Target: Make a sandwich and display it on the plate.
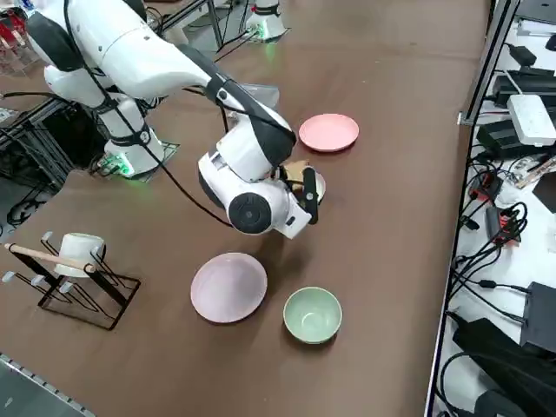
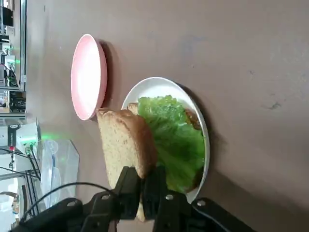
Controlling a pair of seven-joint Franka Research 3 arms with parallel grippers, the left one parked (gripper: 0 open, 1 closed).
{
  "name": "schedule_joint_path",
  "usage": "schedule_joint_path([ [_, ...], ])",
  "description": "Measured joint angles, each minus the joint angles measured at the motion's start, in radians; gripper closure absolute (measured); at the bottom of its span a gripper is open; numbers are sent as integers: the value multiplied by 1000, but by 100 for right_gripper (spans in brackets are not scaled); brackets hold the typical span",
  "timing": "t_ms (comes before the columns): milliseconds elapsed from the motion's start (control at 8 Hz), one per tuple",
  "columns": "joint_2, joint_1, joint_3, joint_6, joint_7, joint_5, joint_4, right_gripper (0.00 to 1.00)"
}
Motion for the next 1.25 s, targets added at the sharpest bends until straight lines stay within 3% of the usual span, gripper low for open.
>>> schedule_joint_path([
  [250, 14, 0, 3, 0, 0, 0, 3, 75],
  [500, 16, 0, 6, 0, 0, 0, 9, 41],
  [1125, 15, 2, 8, -1, 8, -6, 75, 3],
  [1250, 13, 2, 8, -2, 18, -28, 108, 1],
])
